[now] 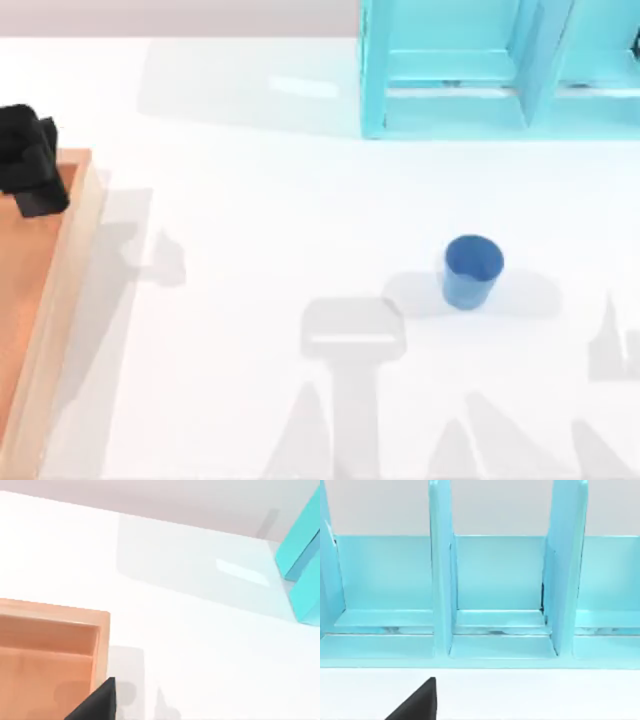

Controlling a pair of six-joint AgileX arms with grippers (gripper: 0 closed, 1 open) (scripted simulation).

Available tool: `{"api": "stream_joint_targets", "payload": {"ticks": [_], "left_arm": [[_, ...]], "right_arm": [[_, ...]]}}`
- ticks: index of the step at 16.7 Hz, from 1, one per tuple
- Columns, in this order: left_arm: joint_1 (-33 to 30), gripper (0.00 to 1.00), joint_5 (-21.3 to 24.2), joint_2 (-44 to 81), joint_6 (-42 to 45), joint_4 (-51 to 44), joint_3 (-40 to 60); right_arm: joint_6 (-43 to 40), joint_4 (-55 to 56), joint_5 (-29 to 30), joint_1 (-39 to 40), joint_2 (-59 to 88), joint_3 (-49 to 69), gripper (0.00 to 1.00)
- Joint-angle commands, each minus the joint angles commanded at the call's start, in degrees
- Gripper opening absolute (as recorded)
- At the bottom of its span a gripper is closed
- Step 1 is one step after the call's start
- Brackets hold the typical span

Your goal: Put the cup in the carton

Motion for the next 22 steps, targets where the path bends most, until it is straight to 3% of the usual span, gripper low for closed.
{"api": "stream_joint_targets", "payload": {"ticks": [14,18,22], "left_arm": [[-29.52,1.0,-4.46,80.48,-26.88,-48.25,83.32],[-35.97,1.0,-5.0,95.98,-31.28,-57.18,99.59],[-39.15,1.0,-5.24,103.77,-33.34,-61.38,107.58]], "right_arm": [[0.0,0.0,0.0,0.0,0.0,0.0,1.0],[0.0,0.0,0.0,0.0,0.0,0.0,1.0],[0.0,0.0,0.0,0.0,0.0,0.0,1.0]]}}
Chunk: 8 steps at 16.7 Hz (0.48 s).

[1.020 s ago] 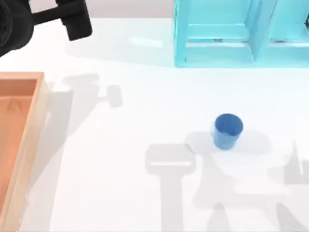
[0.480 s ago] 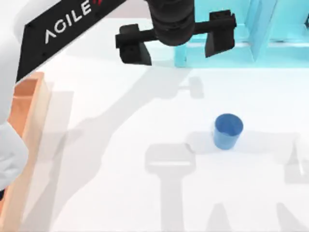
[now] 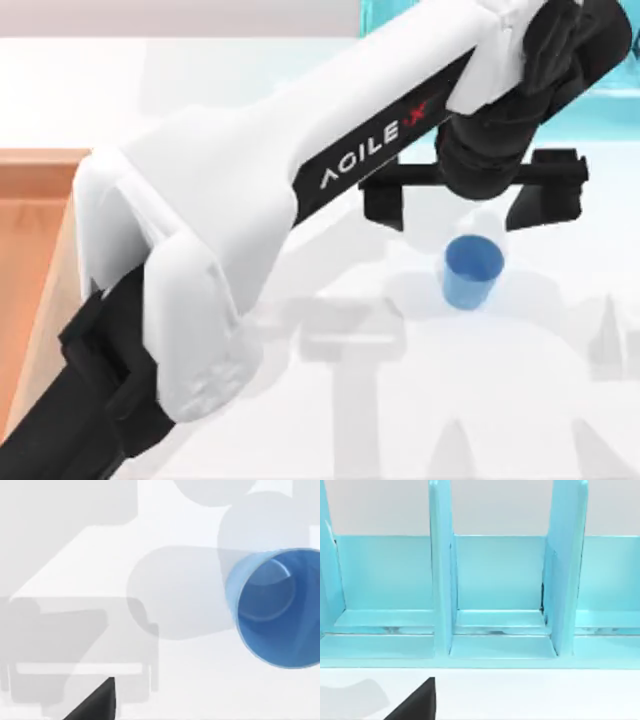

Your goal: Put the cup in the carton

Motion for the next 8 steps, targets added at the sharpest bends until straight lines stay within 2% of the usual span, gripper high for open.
{"api": "stream_joint_targets", "payload": {"ticks": [8], "left_arm": [[0.1,1.0,0.04,0.54,0.05,0.77,-0.53]], "right_arm": [[0.0,0.0,0.0,0.0,0.0,0.0,1.0]]}}
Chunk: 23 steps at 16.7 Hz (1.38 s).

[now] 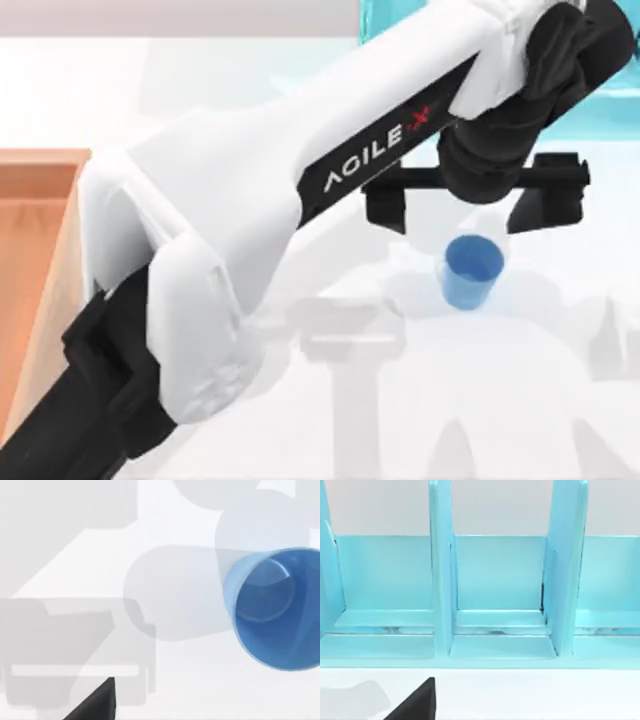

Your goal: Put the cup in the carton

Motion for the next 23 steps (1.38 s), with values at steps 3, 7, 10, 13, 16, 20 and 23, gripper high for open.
{"api": "stream_joint_targets", "payload": {"ticks": [3,7,10,13,16,20,23], "left_arm": [[0.38,1.0,0.03,-0.31,0.52,5.36,-5.5],[1.12,1.0,0.13,-0.55,1.25,15.93,-16.2],[1.49,1.0,0.17,-0.55,1.61,21.48,-21.73],[1.55,1.0,0.18,-0.54,1.67,22.27,-22.51],[1.55,0.92,0.18,-0.54,1.67,22.27,-22.51],[1.55,0.62,0.18,-0.54,1.67,22.27,-22.51],[1.55,0.4,0.18,-0.54,1.67,22.27,-22.51]], "right_arm": [[0.0,0.0,0.0,0.0,0.0,0.0,1.0],[0.0,0.0,0.0,0.0,0.0,0.0,1.0],[0.0,0.0,0.0,0.0,0.0,0.0,1.0],[0.0,0.0,0.0,0.0,0.0,0.0,1.0],[0.0,0.0,0.0,0.0,0.0,0.0,1.0],[0.0,0.0,0.0,0.0,0.0,0.0,1.0],[0.0,0.0,0.0,0.0,0.0,0.0,1.0]]}}
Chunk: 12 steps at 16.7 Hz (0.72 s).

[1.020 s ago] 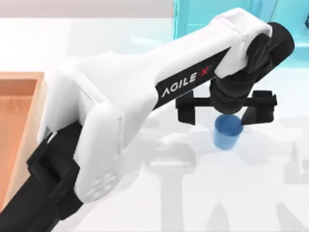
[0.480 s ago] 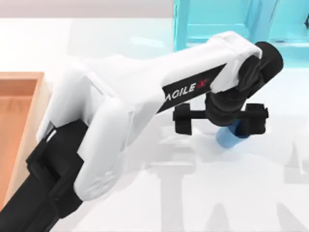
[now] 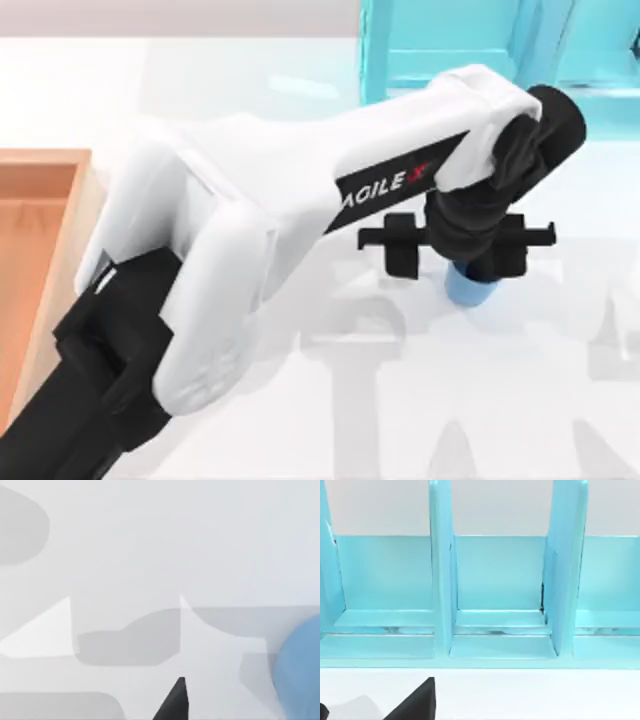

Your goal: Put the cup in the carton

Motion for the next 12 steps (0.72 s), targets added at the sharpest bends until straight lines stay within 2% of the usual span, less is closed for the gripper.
{"api": "stream_joint_targets", "payload": {"ticks": [5,12], "left_arm": [[0.0,0.02,0.0,0.0,0.0,0.0,0.0],[0.0,0.0,0.0,0.0,0.0,0.0,0.0]], "right_arm": [[0.0,0.0,0.0,0.0,0.0,0.0,1.0],[0.0,0.0,0.0,0.0,0.0,0.0,1.0]]}}
